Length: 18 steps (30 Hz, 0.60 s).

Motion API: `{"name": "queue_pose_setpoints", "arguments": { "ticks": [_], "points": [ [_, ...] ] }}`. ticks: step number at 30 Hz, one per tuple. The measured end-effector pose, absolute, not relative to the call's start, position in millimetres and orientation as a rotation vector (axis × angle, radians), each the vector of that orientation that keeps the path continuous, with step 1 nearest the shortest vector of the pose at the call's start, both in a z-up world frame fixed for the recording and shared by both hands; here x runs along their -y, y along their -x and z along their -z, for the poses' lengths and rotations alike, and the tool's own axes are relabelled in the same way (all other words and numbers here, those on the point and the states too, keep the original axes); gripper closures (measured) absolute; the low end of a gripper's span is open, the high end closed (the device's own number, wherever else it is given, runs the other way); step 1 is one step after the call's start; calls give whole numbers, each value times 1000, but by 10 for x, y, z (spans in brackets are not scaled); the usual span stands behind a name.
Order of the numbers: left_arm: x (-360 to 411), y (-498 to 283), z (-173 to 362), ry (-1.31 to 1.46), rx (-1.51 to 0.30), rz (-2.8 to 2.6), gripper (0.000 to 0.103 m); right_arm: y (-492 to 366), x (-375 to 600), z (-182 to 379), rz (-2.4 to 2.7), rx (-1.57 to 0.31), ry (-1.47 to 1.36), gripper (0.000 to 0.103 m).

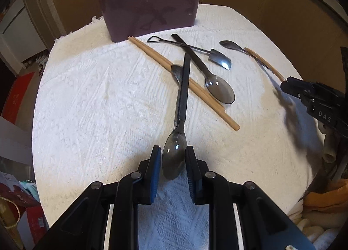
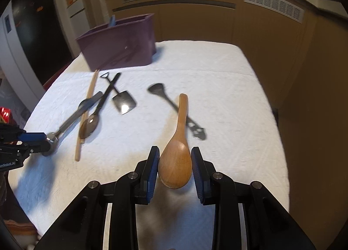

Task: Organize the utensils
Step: 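Close the left tool on the black-handled metal spoon bowl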

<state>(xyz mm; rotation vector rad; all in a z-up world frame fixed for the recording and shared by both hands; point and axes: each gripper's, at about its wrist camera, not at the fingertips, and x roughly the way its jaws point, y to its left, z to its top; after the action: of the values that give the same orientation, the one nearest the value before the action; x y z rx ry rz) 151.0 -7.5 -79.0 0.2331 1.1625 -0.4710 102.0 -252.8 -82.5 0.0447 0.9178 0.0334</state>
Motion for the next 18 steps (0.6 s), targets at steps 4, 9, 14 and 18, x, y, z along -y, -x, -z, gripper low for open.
{"name": "queue_pose_setpoints", "arguments": {
  "ticks": [4, 9, 14, 18],
  "points": [
    [83, -1503, 848, -253, -1178, 475, 68, -1075, 2352, 897, -57, -946, -24, 72],
    [137, -1464, 775, -280, -1134, 474, 68, -1039, 2332, 962, -63, -971, -2, 72],
    [110, -1390, 585, -287, -1078, 502, 58, -1005, 2452, 987, -50, -979, -12, 72],
    [256, -1360, 746, -355, -1108, 498, 56, -1004, 2462, 988, -53, -971, -17, 72]
  ]
}}
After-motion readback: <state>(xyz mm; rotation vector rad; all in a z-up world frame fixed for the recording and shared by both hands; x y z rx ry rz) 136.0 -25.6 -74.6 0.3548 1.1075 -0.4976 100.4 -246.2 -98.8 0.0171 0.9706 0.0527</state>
